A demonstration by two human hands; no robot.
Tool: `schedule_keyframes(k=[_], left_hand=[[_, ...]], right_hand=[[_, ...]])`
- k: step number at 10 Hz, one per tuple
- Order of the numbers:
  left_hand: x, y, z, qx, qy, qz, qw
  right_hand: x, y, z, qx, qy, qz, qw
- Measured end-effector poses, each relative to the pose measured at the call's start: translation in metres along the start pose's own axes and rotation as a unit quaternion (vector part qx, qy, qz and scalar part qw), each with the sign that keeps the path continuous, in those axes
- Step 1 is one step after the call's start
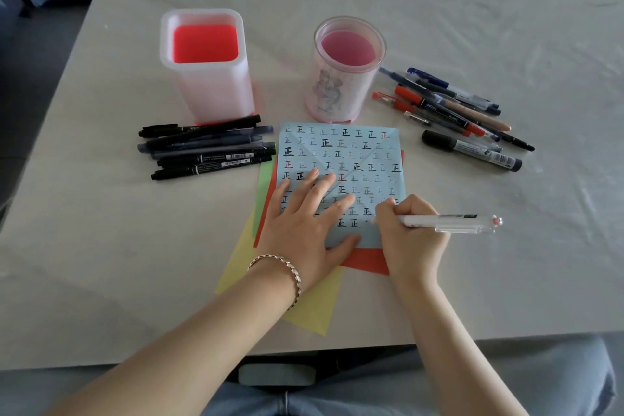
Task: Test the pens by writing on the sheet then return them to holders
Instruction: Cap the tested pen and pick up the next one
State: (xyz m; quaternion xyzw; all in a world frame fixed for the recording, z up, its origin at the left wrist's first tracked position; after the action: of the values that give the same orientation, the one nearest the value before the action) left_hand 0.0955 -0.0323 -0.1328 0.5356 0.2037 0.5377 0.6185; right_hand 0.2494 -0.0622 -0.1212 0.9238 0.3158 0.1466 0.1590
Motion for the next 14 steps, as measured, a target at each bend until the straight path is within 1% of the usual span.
schedule_keyframes(k=[2, 5, 8, 9, 13, 14], left_hand=[[-0.0002, 0.001, 0.001, -0.003, -0.003, 0.006, 1.0], [0.0004, 0.0007, 0.0005, -0.005, -0.001, 0.001, 1.0], [0.0004, 0.0001, 0.0007, -0.001, -0.001, -0.003, 1.0], [0.0006, 0.0011, 0.0008, -0.004, 0.0, -0.001, 1.0], [0.0003, 0.0002, 0.0003, -0.004, -0.003, -0.001, 1.0], [0.0002, 0.0001, -0.0001, -0.003, -0.003, 0.0, 1.0]], right_hand=[[0.0014, 0.0042, 0.0022, -0.002, -0.008, 0.02, 1.0], [0.0009, 0.0018, 0.0065, 0.002, -0.021, 0.007, 1.0], [0.0009, 0.0041, 0.0023, -0.004, -0.016, 0.018, 1.0], [0.0015, 0.003, 0.0069, 0.008, -0.027, 0.012, 1.0], [0.0008, 0.0009, 0.0078, 0.01, -0.025, 0.003, 1.0], [-0.0003, -0.0022, 0.0086, 0.0, -0.024, -0.01, 1.0]])
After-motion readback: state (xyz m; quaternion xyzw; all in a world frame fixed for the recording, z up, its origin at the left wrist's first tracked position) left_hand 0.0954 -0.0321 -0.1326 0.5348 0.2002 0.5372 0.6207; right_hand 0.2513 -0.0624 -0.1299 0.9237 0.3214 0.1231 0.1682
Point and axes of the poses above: each hand's wrist, its own x-axis towards the middle knuckle, its own y-axis out of the back of the hand, z = x × y, the point moved 10 cm from there along x, towards the middle knuckle, and after that the axes turned 14 degrees about z, right-handed, at the moved point
